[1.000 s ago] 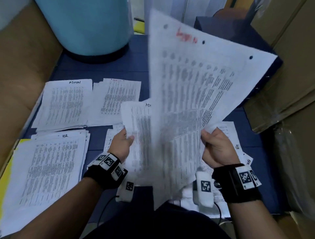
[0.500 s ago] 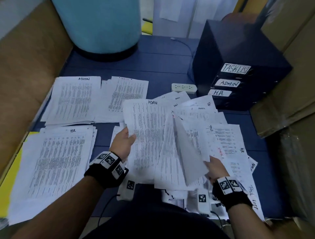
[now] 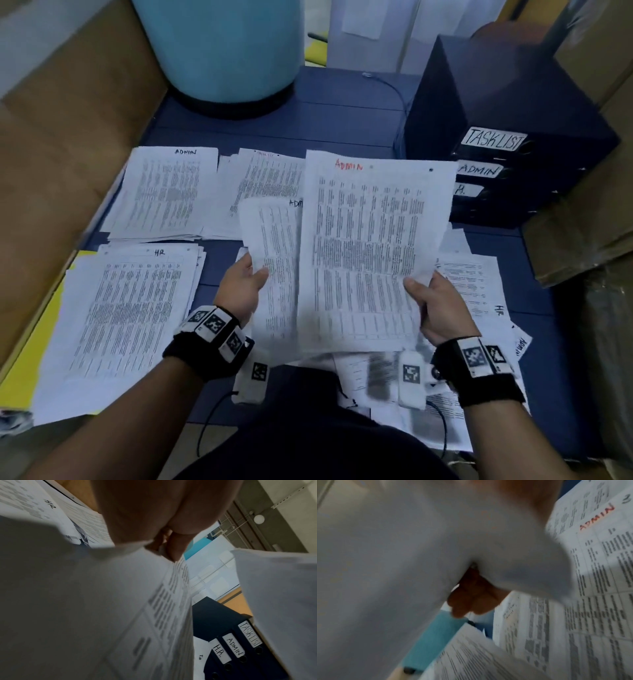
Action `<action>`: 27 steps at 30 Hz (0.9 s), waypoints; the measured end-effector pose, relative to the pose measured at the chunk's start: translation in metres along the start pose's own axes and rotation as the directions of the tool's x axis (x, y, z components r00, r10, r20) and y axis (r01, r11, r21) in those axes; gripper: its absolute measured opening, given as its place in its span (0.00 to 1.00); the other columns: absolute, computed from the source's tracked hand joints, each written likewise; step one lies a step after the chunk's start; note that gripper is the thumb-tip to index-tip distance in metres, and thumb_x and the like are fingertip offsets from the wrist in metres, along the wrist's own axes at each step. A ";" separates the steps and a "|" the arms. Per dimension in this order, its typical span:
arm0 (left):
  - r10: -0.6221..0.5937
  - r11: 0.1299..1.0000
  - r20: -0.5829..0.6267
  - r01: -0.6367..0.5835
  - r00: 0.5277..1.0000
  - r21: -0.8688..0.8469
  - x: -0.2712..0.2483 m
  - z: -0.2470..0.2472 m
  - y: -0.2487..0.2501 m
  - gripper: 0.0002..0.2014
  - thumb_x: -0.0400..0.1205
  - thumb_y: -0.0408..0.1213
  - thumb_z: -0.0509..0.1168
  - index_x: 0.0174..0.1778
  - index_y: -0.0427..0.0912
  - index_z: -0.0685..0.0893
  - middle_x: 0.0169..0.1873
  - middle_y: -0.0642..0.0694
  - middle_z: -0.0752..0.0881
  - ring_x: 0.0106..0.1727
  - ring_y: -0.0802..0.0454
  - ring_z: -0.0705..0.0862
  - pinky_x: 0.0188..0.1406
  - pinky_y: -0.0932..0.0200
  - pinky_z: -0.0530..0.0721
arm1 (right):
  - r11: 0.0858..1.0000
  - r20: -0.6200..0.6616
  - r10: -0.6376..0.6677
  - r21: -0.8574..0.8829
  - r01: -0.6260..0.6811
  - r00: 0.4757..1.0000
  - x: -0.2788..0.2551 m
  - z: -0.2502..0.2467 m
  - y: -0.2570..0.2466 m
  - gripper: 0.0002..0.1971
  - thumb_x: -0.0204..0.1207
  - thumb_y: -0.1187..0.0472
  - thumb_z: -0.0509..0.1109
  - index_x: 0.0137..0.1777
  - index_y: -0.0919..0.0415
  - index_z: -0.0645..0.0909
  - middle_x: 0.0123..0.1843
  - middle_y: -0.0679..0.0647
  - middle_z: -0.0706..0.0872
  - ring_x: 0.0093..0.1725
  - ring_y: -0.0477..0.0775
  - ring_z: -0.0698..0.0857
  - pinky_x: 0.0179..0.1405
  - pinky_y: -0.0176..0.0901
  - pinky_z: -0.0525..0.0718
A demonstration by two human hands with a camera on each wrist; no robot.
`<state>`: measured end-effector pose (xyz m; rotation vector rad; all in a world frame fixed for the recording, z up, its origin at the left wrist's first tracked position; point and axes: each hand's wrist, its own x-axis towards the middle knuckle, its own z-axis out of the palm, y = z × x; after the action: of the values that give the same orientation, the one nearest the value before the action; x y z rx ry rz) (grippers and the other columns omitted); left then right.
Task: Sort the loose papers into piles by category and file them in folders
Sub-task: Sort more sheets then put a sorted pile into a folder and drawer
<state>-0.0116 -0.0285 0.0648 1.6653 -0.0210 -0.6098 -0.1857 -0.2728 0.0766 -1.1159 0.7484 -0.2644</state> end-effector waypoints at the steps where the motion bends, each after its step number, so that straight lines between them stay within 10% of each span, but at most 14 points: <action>1: -0.002 0.999 0.031 0.004 1.000 -0.039 0.000 0.000 0.000 0.31 0.77 0.44 0.68 0.78 0.44 0.70 0.74 0.43 0.76 0.77 0.33 0.69 0.77 0.30 0.60 | 0.999 0.015 0.034 -0.031 -0.033 0.999 0.004 0.005 0.007 0.13 0.81 0.73 0.62 0.61 0.62 0.81 0.53 0.56 0.92 0.53 0.55 0.91 0.51 0.48 0.89; 6: -0.023 0.986 0.192 0.055 0.981 -0.160 -0.011 -0.002 0.022 0.18 0.82 0.24 0.61 0.64 0.45 0.83 0.59 0.39 0.87 0.60 0.38 0.86 0.60 0.38 0.82 | 0.975 0.112 0.209 -0.098 -0.198 0.971 0.011 0.038 0.036 0.15 0.82 0.75 0.60 0.65 0.65 0.79 0.52 0.58 0.92 0.56 0.62 0.89 0.53 0.55 0.87; 13: 0.012 0.997 0.010 -0.011 1.000 -0.072 -0.008 -0.043 0.020 0.19 0.91 0.41 0.47 0.60 0.38 0.82 0.44 0.45 0.90 0.40 0.47 0.87 0.35 0.66 0.85 | 0.986 0.117 0.105 -0.144 -0.088 0.988 0.015 0.086 0.041 0.15 0.81 0.74 0.63 0.60 0.58 0.82 0.59 0.59 0.89 0.58 0.60 0.89 0.60 0.59 0.84; 17: 0.060 0.989 -0.009 -0.059 0.998 0.133 -0.002 -0.068 0.019 0.16 0.86 0.38 0.60 0.69 0.37 0.74 0.54 0.51 0.83 0.57 0.51 0.80 0.70 0.37 0.74 | 0.954 0.080 0.014 -0.301 0.011 0.997 0.025 0.125 0.044 0.15 0.80 0.67 0.67 0.64 0.53 0.81 0.60 0.54 0.89 0.61 0.59 0.87 0.64 0.62 0.83; 23: 0.125 0.962 -0.138 -0.086 0.983 0.260 0.026 -0.120 0.005 0.18 0.81 0.29 0.65 0.67 0.40 0.75 0.59 0.44 0.85 0.60 0.44 0.83 0.65 0.39 0.80 | 0.906 0.063 -0.021 -0.420 0.046 0.998 0.041 0.193 0.053 0.20 0.78 0.58 0.73 0.64 0.50 0.69 0.54 0.52 0.87 0.50 0.53 0.87 0.51 0.52 0.87; 27: 0.118 0.978 -0.229 -0.073 0.966 0.194 0.047 -0.159 0.008 0.15 0.79 0.25 0.66 0.60 0.42 0.75 0.52 0.43 0.85 0.54 0.44 0.85 0.57 0.46 0.84 | 0.821 0.246 0.165 -0.571 0.005 0.955 0.050 0.223 0.065 0.16 0.84 0.59 0.64 0.71 0.52 0.77 0.51 0.46 0.87 0.48 0.44 0.83 0.59 0.28 0.74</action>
<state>0.0949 0.0986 0.0634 1.8975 0.0165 -0.3381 -0.0125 -0.1122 0.0505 -1.6437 0.6243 0.2153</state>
